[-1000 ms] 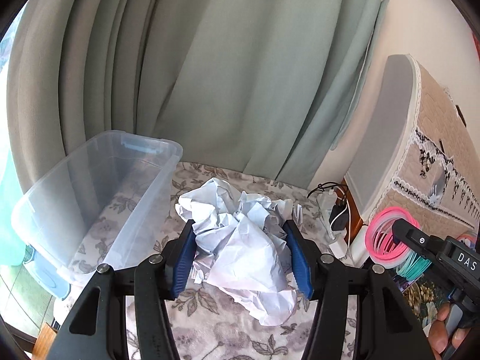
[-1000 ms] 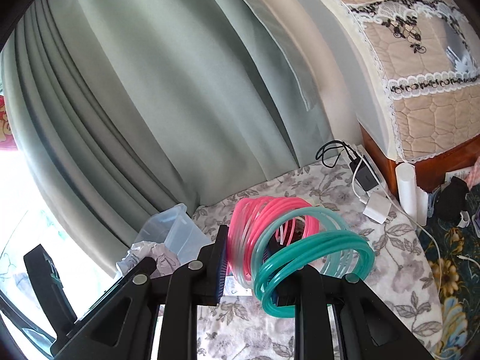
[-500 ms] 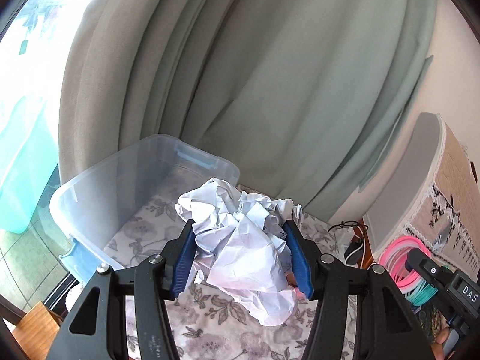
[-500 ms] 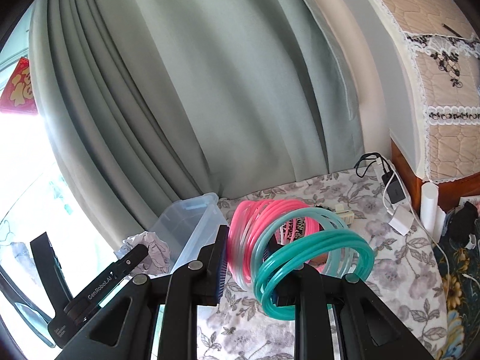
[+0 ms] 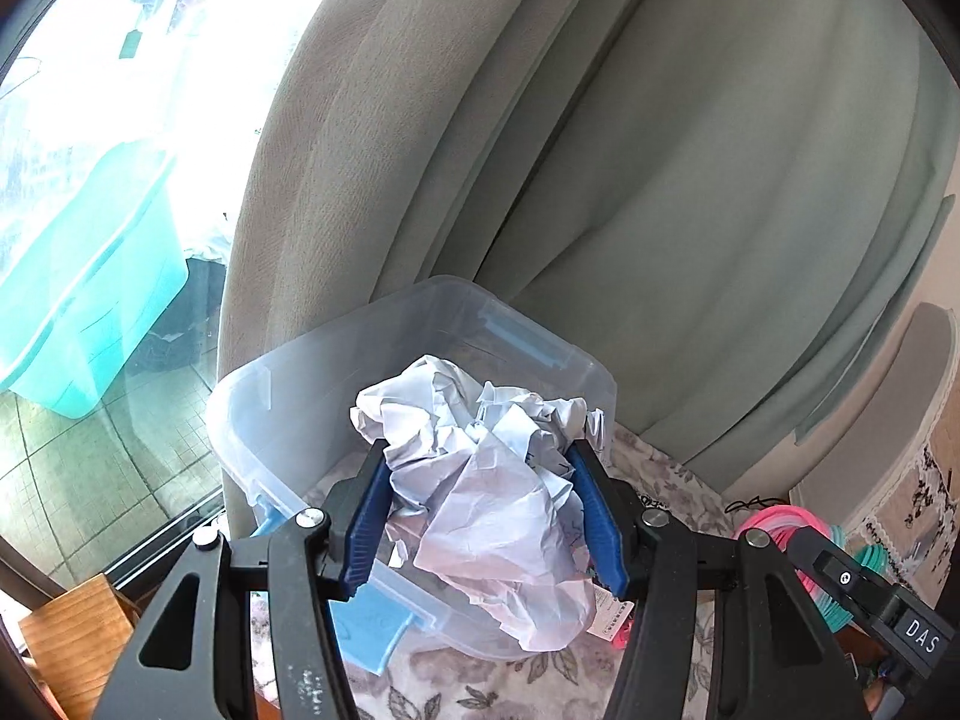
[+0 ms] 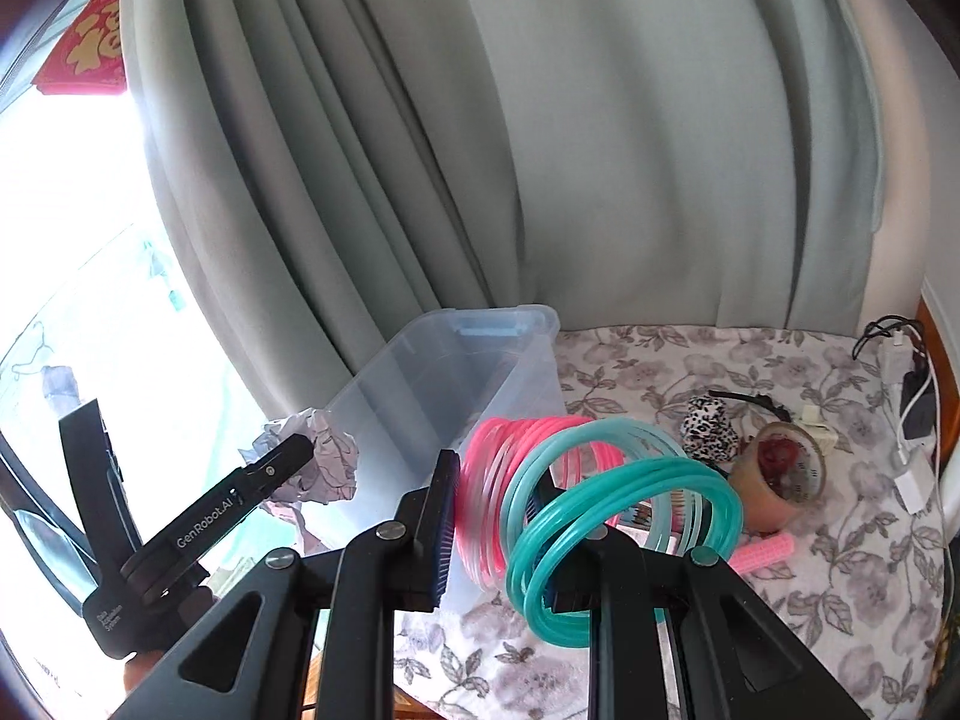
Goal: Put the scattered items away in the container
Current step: 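Carry paper with left tool while right tool carries rings into the clear box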
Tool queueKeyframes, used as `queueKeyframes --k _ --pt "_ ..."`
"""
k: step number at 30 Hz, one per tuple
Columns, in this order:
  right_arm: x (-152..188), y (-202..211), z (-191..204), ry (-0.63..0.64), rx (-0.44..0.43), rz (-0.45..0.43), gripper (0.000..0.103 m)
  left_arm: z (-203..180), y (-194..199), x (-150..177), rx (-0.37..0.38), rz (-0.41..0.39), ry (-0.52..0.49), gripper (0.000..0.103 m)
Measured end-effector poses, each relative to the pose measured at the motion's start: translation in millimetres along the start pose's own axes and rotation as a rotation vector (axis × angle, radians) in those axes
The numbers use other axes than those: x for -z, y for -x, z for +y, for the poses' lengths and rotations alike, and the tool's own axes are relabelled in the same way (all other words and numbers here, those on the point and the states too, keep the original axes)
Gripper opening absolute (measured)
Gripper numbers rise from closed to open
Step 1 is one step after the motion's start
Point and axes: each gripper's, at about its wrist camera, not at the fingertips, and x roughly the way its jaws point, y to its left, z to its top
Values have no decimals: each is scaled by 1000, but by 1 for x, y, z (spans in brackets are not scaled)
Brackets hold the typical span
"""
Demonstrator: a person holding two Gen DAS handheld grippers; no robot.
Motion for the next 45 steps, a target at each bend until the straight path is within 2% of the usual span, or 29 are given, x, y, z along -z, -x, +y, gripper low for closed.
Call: queueKeyframes --k 9,15,26,34,36,39,45 --pt "-14 -46 54 117 -90 47 24 21 -15 -7 -31 -14 -12 59" --pt "-16 -71 80 174 -112 84 24 31 -30 -6 -32 4 -10 59" --pt "-16 -92 100 195 -138 140 24 29 -60 -4 -41 58 -10 61" --pt "-14 -101 96 176 -144 176 27 19 -70 0 -59 60 -56 63" --pt "-16 -131 84 177 -140 178 31 17 -72 1 -56 63 -61 64" --pt "-18 -131 82 179 -122 176 41 16 -73 1 -46 64 -59 66" --pt "-19 -134 74 164 -120 170 50 14 -74 3 -43 69 -63 68"
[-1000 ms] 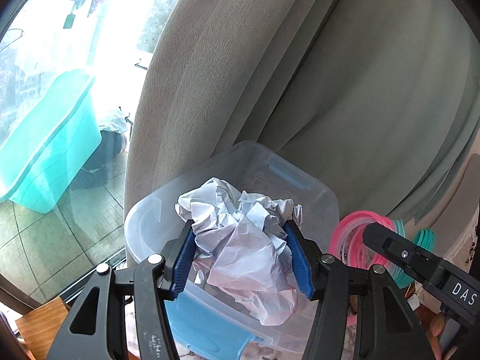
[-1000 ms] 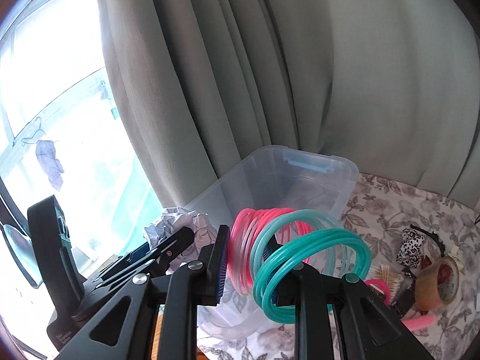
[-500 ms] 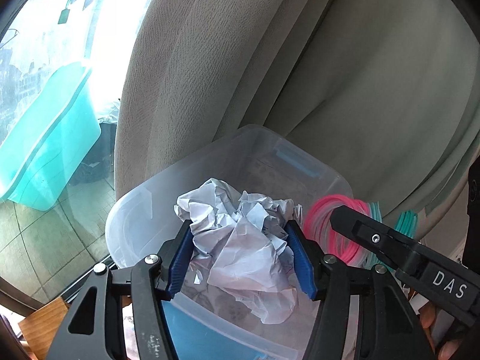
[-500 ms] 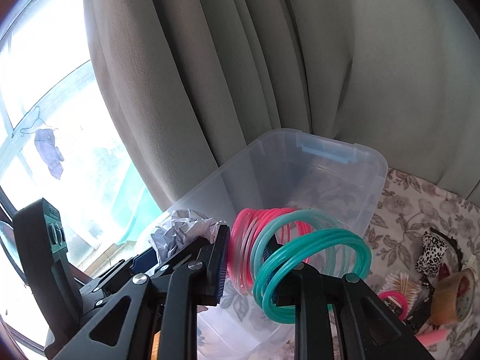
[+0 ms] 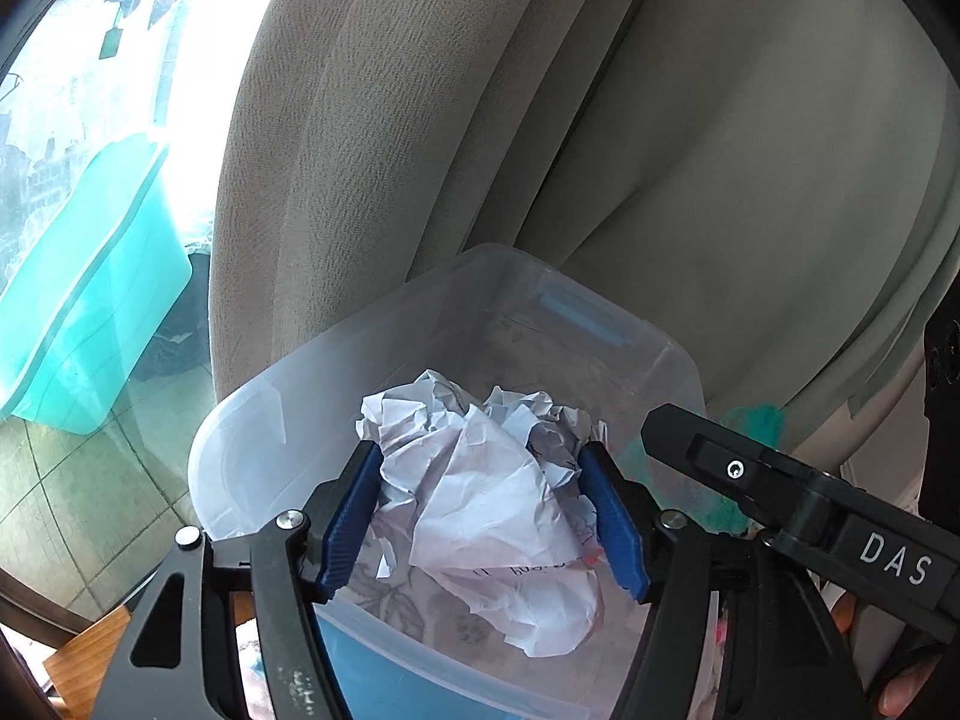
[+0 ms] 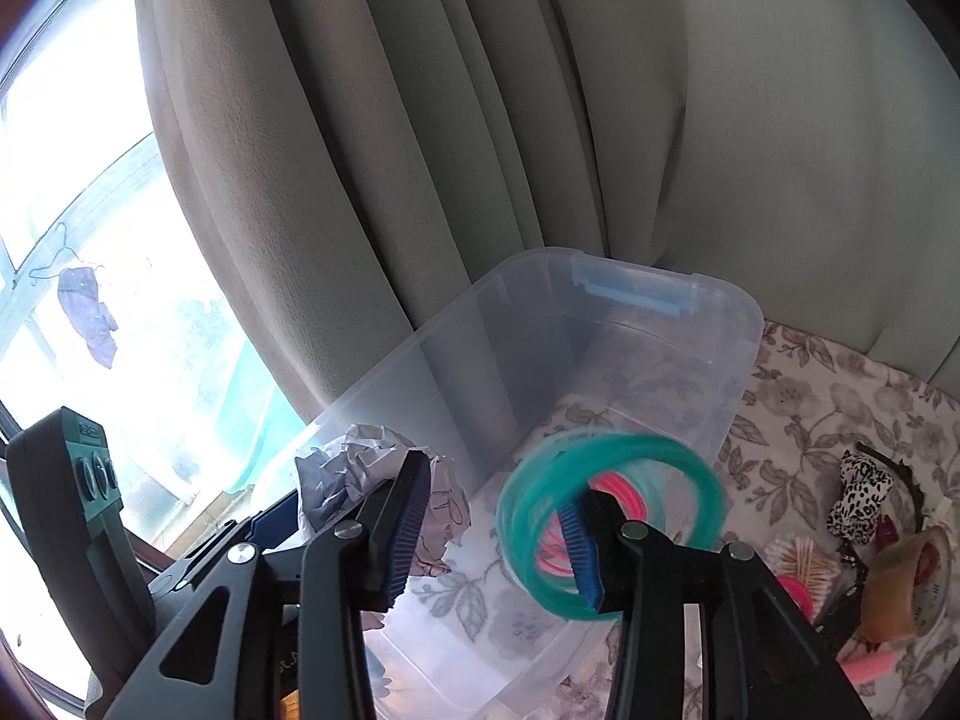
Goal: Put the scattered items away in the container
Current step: 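Carry paper with left tool while right tool carries rings into the clear box, then open left tool releasing paper in box while right tool releases rings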
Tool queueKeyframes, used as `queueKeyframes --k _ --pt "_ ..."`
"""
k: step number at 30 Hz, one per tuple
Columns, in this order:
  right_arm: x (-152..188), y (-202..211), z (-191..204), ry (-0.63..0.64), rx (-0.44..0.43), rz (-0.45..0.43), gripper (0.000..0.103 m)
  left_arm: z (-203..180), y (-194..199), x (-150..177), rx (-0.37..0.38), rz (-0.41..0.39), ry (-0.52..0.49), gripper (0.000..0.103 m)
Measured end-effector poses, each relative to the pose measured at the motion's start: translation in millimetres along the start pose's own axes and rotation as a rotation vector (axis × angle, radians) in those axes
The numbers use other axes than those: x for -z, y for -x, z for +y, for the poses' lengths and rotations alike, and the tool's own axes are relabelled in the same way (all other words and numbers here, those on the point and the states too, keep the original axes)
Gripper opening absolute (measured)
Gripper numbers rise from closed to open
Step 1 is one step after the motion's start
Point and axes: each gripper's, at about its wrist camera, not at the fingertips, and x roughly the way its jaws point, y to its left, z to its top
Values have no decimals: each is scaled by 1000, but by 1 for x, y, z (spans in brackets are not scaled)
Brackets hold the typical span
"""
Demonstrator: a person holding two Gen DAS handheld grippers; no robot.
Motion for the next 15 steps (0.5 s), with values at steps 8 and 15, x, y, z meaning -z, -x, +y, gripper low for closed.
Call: queueKeyframes --k 8,15 --pt "1 -2 -4 16 1 -17 58 -5 -1 2 -4 14 0 70" --pt "1 0 -15 1 7 -24 58 -9 0 5 -9 31 -2 70"
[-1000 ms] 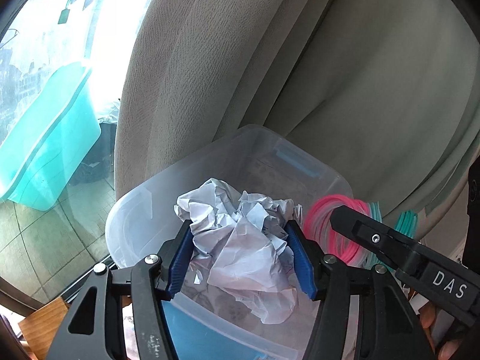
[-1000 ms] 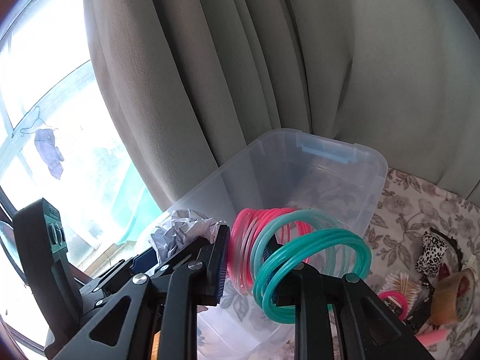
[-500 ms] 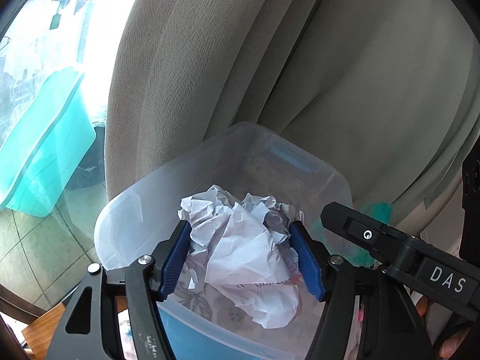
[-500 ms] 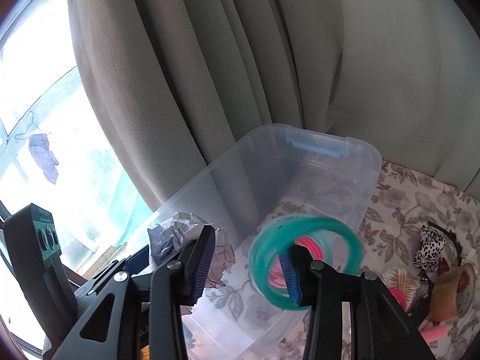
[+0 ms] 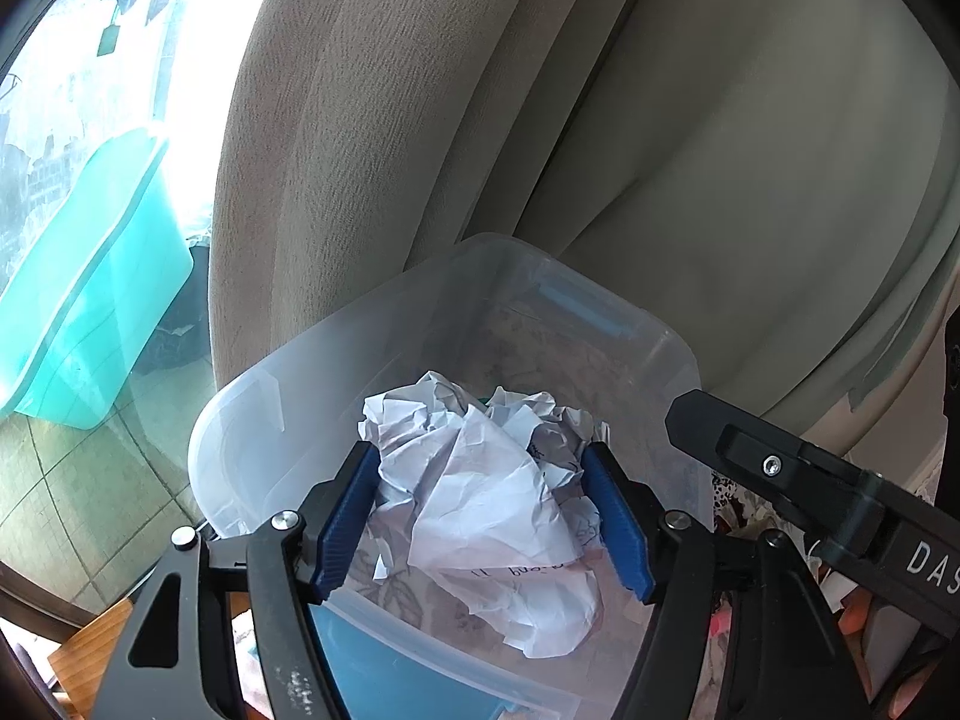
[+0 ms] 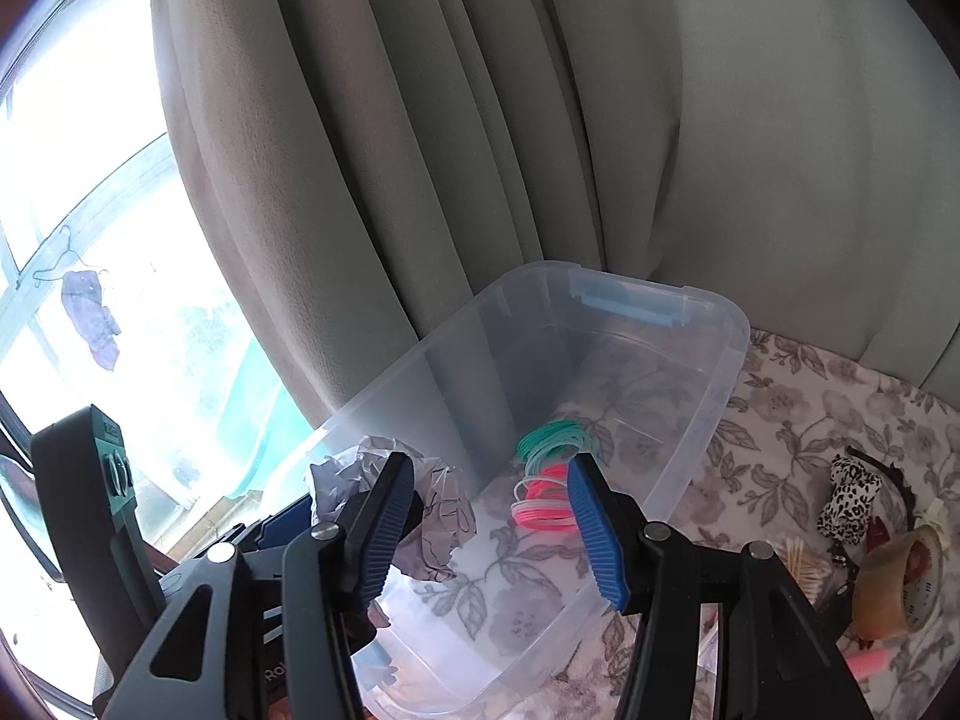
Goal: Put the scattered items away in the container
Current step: 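Open left tool releasing paper in box while right tool releases rings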
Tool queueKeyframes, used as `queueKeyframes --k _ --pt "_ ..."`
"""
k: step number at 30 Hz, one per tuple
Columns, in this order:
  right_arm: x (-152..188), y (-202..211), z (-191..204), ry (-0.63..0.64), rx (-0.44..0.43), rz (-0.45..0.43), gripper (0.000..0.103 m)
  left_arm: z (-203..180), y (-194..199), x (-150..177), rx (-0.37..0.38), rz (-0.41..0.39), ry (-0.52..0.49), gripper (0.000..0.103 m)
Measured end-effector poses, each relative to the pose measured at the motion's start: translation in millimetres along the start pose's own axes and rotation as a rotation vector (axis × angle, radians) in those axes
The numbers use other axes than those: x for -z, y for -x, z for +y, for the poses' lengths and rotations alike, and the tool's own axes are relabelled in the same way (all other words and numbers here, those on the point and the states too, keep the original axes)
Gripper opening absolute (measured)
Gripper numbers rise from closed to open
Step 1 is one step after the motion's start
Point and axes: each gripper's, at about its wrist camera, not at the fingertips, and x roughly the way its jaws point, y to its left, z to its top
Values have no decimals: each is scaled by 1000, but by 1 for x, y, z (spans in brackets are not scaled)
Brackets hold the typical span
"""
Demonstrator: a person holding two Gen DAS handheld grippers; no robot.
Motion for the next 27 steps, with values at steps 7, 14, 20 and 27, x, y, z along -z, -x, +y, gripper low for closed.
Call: queueKeyframes --k 7,14,20,27 --pt "2 5 -11 -6 2 -17 58 -7 1 3 -10 28 1 78" --pt "3 12 -23 -20 1 -35 58 -4 14 -2 -13 35 7 78" --pt "6 33 -27 -32 7 -59 58 3 32 -6 -11 24 -16 78" --pt "13 61 -40 -67 17 -104 58 -18 47 -4 22 1 -64 78"
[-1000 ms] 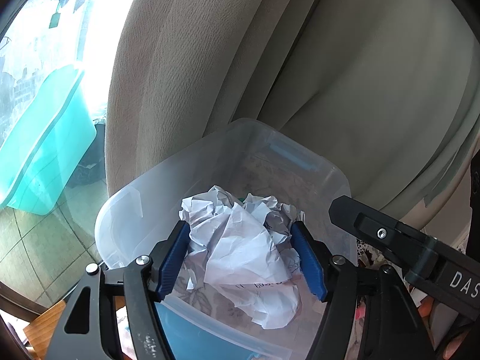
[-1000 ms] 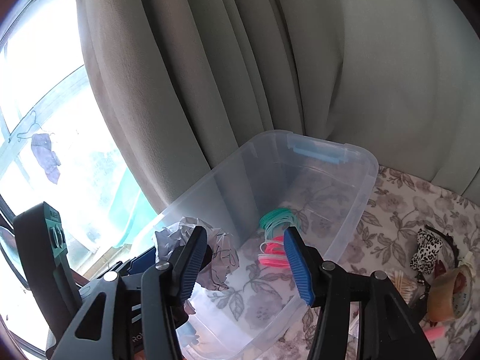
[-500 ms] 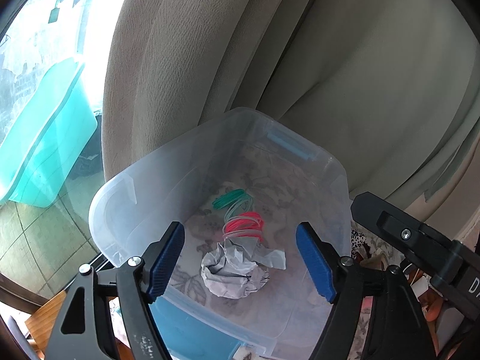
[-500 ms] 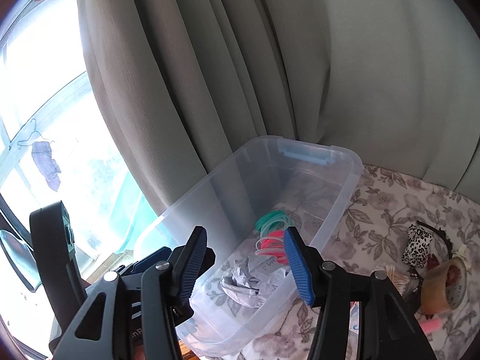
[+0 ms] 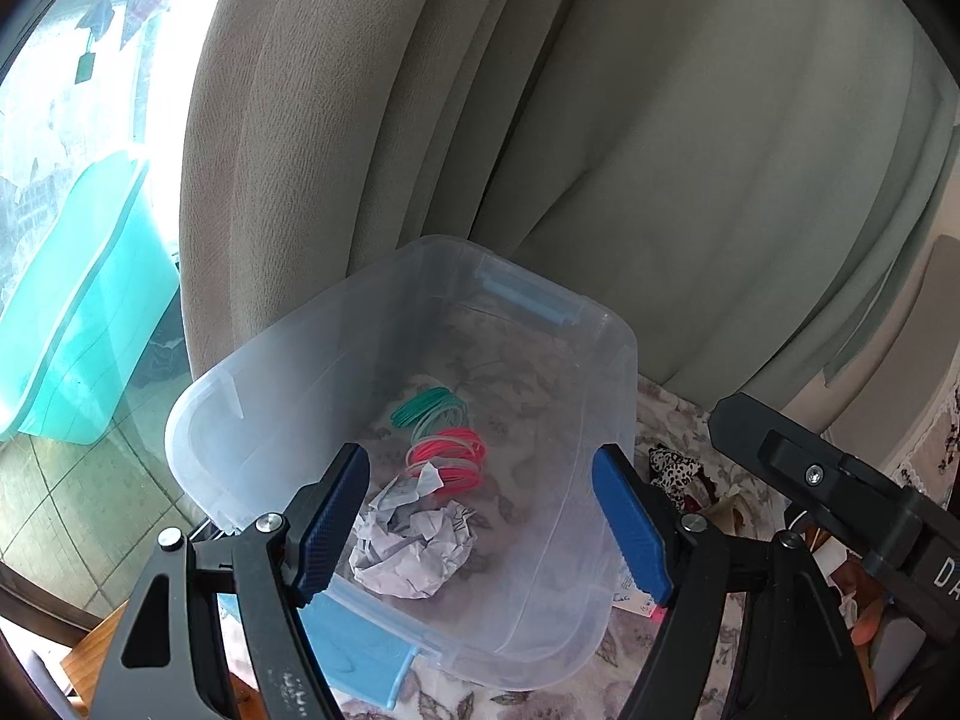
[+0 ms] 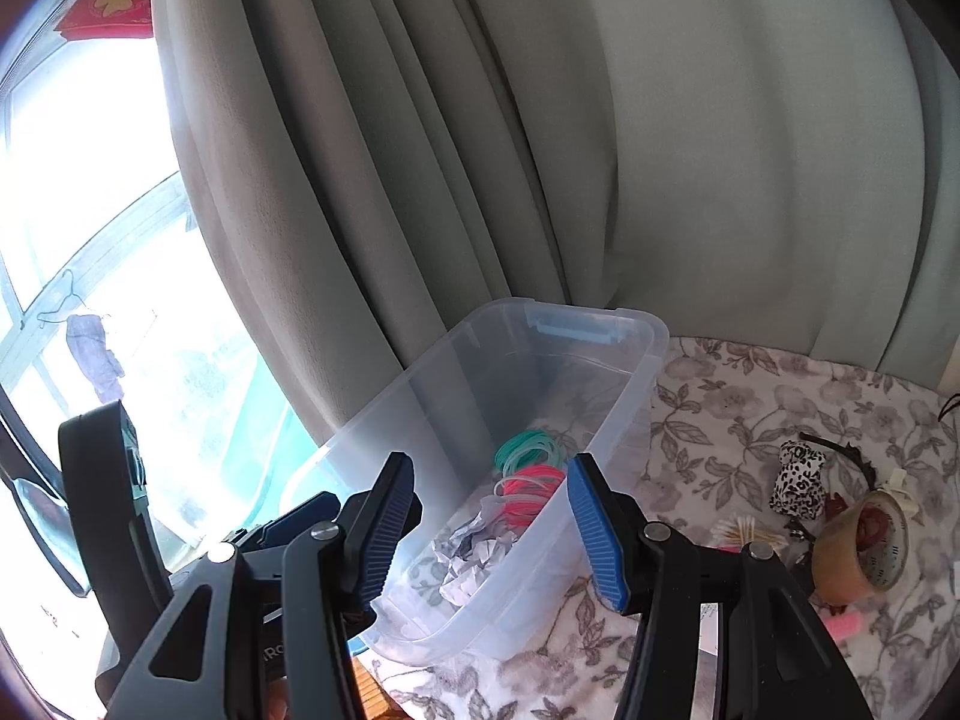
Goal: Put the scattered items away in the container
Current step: 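Open left tool releasing paper in box while right tool releases rings, then grasp the white medicine box with left tool while right tool grasps brown tape roll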
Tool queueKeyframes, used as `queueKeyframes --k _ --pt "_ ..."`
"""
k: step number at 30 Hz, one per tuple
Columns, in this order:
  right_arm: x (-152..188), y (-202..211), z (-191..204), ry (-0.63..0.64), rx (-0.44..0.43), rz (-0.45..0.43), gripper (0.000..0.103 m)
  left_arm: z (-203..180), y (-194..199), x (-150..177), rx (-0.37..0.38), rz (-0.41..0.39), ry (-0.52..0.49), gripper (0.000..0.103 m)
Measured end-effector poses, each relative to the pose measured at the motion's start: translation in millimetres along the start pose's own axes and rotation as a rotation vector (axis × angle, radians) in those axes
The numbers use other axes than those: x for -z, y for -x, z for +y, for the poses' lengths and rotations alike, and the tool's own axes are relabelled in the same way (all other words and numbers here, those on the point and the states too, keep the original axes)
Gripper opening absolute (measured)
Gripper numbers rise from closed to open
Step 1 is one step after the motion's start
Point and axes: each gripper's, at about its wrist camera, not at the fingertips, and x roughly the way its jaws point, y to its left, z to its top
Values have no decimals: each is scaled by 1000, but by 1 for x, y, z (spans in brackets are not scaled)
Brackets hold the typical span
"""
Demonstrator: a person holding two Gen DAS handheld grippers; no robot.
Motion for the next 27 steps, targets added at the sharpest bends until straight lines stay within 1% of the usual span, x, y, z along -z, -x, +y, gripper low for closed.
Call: queueKeyframes --k 2,4,9,13,16,18,20,22,24,26,27 --pt "2 10 -3 -10 3 -15 58 -8 7 0 8 -10 -17 78" --pt "6 33 -6 -18 7 -31 58 -16 16 0 15 -20 -35 78" --pt "15 60 -14 -50 18 -70 58 -36 35 2 42 -41 -72 78" --pt "21 78 -25 -82 28 -102 58 -53 44 4 73 -44 -94 78" --pt "26 104 -26 -100 41 -126 59 -64 50 7 98 -38 -106 78" --pt "29 107 -34 -112 49 -143 59 -71 53 9 111 -35 -113 78" --pt "31 99 -48 -127 55 -162 59 -78 58 11 112 -36 -124 78" --pt "33 106 -52 -142 62 -177 60 -86 61 14 110 -42 -139 78" --pt "35 128 -48 -154 69 -194 60 -95 63 18 110 -55 -156 78" --pt "37 156 -39 -167 76 -213 65 -103 64 23 113 -66 -171 78" --pt "38 160 -41 -176 79 -220 66 -107 65 25 114 -71 -178 78"
